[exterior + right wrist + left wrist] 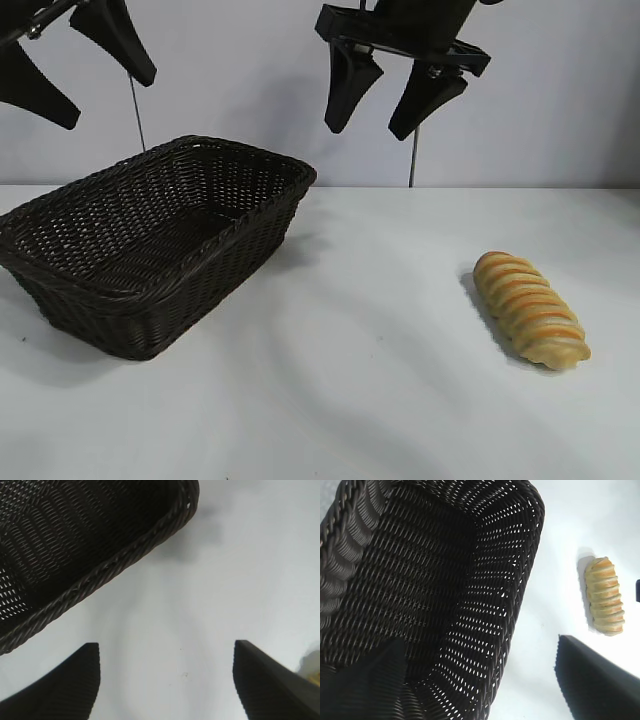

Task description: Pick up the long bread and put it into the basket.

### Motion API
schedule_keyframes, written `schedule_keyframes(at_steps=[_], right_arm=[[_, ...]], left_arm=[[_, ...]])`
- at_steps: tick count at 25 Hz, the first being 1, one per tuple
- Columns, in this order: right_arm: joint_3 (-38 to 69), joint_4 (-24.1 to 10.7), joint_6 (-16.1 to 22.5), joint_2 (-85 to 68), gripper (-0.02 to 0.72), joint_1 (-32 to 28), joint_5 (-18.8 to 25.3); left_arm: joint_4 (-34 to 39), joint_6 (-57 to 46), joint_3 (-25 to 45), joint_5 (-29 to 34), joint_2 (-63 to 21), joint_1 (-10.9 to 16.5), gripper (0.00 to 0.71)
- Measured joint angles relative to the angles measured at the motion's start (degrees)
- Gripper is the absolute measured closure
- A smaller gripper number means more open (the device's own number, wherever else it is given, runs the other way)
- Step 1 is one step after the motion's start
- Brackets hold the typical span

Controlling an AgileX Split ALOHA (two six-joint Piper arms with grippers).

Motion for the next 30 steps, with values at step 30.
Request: schedule_keyframes(at_steps=[30], right_arm=[[0.00, 0.01, 0.00, 0.00, 0.167, 0.00, 0.00]], left_arm=[[-0.20, 0.00, 0.00, -2.81, 0.00, 0.00, 0.116]])
